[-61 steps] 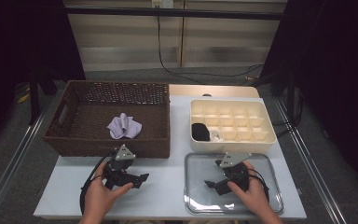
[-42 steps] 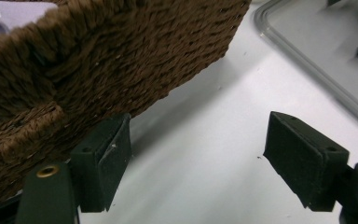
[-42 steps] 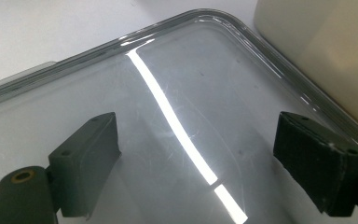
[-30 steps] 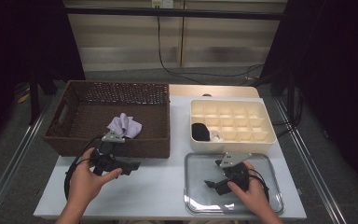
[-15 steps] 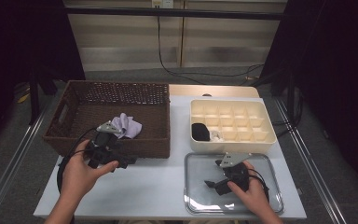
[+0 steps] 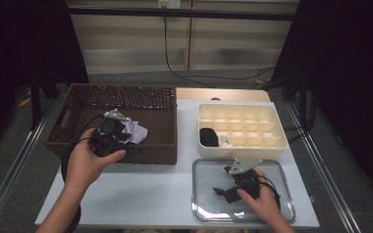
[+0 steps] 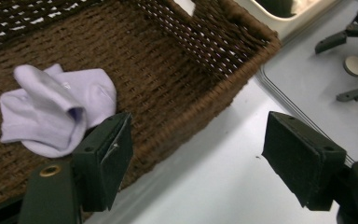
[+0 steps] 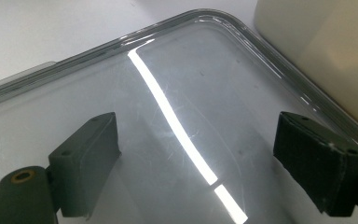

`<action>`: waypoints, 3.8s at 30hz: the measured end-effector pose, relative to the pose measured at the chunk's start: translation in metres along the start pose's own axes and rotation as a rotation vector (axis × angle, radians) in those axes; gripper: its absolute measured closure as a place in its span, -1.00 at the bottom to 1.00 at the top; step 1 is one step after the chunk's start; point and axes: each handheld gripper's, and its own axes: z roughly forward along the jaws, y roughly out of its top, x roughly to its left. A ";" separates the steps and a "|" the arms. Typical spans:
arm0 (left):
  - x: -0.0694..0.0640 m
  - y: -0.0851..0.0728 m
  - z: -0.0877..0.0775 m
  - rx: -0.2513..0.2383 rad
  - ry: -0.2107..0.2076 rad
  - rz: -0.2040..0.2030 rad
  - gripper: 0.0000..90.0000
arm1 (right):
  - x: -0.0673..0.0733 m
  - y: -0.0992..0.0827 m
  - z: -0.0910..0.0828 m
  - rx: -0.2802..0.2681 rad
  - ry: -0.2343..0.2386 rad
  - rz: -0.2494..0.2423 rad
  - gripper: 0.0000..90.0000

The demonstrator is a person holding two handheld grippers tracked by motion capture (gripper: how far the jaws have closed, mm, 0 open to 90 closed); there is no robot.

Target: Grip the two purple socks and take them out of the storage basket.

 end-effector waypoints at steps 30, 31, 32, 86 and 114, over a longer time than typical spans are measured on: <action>0.061 0.021 0.035 0.006 0.095 -0.115 -0.47 | 0.000 0.000 0.000 -0.001 0.005 -0.001 -0.70; 0.063 0.022 0.038 -0.004 0.100 -0.134 -0.47 | 0.000 0.000 0.000 0.000 0.002 -0.001 -0.70; 0.063 0.022 0.038 -0.004 0.100 -0.134 -0.47 | 0.000 0.000 0.000 0.000 0.002 -0.001 -0.70; 0.105 0.028 0.072 0.078 0.135 -0.212 -0.45 | 0.000 0.000 0.000 -0.002 0.007 0.000 -0.70; 0.116 0.027 0.111 0.179 0.180 -0.223 -0.03 | 0.000 0.000 0.000 -0.002 0.006 0.002 -0.70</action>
